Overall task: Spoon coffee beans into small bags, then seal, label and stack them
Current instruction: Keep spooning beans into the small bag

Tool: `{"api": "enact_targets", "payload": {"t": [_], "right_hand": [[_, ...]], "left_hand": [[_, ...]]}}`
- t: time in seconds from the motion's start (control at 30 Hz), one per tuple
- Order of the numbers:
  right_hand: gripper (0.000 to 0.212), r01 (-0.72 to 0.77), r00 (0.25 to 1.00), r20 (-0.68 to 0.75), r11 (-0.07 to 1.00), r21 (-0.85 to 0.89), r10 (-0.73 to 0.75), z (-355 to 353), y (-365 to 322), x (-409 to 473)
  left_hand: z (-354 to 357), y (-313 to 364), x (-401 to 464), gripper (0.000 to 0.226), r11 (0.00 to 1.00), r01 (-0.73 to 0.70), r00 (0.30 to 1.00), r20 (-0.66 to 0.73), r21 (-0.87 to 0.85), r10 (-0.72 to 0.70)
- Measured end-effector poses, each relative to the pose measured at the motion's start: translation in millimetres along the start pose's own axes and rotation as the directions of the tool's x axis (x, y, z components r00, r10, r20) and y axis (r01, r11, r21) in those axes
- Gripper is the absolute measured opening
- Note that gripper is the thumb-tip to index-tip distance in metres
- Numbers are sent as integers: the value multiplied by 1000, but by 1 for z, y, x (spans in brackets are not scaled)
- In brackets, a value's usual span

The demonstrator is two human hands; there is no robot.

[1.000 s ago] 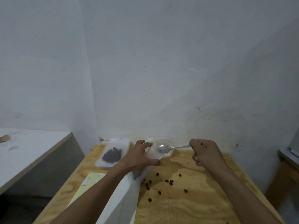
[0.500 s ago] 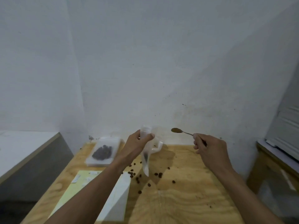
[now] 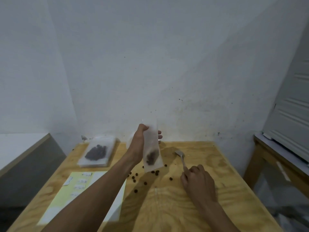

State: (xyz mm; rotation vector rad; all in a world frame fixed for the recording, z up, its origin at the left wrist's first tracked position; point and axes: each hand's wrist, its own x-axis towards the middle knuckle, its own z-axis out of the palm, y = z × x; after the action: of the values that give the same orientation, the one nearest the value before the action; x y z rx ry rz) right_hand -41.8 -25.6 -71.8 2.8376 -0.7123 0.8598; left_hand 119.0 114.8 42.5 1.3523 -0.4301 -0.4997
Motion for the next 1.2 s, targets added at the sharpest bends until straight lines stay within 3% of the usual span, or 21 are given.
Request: {"api": "enact_targets", "payload": {"t": [0.17,0.23,0.27,0.3,0.33,0.37,0.4,0.47,0.57,0.63,0.83,0.9,0.97,1.03,1.2], "right_hand": [[22,-28,998,55,1000,3,28,-4,0,1],[24,-109,994,37,958,264,103,-18,-7,10],[26,-226,974,129,830,510,186,-35,-15,19],[27,-372,928,284,575,729,240,-51,-23,31],[28,-491,870,444,289,822,215,-63,-30,42],[27,-552,832,539,103,828,128,-72,-34,50],[24,-561,828,560,33,827,29,-78,-37,57],[24,-535,843,533,1,845,-68,-81,-43,62],[27,-519,854,520,-34,854,11,-71,-48,62],[25,-515,855,517,-51,856,45,-66,-49,62],[12,-562,825,565,69,824,-34,-64,-49,71],[22,-547,831,553,94,832,-58,-67,-49,81],[33,-539,840,541,46,841,-54,-71,-49,93],[30,-533,846,532,1,846,-35,-75,-51,102],[22,-525,850,519,58,849,85,-70,-56,111]], "left_hand": [[-6,5,-4,72,995,20,998,54,-97,-15],[-9,5,-5,71,991,25,997,80,-128,-14],[-9,7,-8,68,990,8,996,92,-144,6],[-9,9,-11,65,989,-30,995,91,-148,44],[-8,10,-14,61,988,-74,992,89,-139,86],[-8,10,-14,57,986,-113,990,68,-125,122],[-8,10,-14,55,985,-136,989,50,-110,142],[-9,11,-12,52,986,-158,987,6,-57,159],[-15,9,-10,44,973,-216,971,-90,78,222],[-23,5,-8,30,970,-232,959,-149,71,240],[-36,5,-8,8,986,-167,963,-212,16,167],[-38,8,-11,9,986,-161,964,-207,36,165],[-37,8,-15,9,985,-154,970,-174,80,166],[-34,6,-20,7,984,-149,976,-144,99,162],[-33,3,-29,18,982,-171,983,-58,82,176]]}}
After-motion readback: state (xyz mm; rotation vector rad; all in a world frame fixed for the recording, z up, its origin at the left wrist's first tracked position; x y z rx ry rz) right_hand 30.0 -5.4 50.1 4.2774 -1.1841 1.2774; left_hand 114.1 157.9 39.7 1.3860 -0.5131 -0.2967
